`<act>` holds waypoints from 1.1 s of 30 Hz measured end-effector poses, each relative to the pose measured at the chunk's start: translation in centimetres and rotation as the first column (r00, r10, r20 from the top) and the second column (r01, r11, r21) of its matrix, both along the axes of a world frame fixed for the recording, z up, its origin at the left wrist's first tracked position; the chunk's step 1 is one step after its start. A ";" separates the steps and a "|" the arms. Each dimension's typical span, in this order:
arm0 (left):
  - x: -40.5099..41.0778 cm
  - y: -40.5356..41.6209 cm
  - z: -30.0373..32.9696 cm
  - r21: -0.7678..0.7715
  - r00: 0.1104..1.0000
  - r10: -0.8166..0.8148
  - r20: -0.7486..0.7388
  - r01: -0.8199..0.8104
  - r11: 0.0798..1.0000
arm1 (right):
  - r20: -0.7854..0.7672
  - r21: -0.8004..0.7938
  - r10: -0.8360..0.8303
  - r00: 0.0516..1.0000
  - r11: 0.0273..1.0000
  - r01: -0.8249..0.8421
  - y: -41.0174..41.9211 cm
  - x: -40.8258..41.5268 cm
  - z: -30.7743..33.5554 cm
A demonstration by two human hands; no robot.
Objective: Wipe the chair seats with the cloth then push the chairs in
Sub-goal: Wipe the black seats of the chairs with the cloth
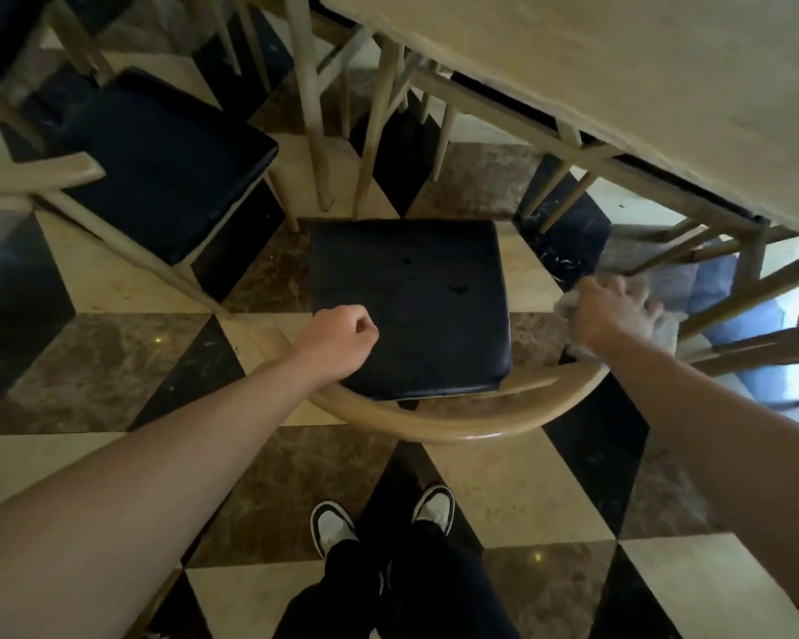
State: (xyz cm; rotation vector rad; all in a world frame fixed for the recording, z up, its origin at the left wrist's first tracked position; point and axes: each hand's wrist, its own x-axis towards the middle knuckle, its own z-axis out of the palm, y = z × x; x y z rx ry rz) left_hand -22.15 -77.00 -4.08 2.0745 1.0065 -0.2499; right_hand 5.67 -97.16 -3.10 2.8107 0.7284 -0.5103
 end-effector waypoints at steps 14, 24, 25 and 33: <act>11.4 7.5 -9.4 -0.076 0.981 0.104 -0.163 -0.117 0.990 | -0.446 0.070 -0.339 0.829 0.910 0.410 9.8 8.0 -15.8; 21.8 12.7 -17.9 0.016 0.972 0.164 -0.166 -0.163 0.986 | -0.285 0.265 -0.471 0.835 0.799 0.540 19.5 19.8 -25.3; 22.4 13.1 -18.6 0.032 0.976 0.145 -0.160 -0.142 0.989 | -0.299 0.290 -0.452 0.841 0.796 0.531 20.6 20.0 -26.0; 23.4 14.0 -21.2 0.077 0.984 0.102 -0.148 -0.091 0.993 | -0.133 0.319 -0.065 0.989 0.942 0.104 21.6 17.5 -28.3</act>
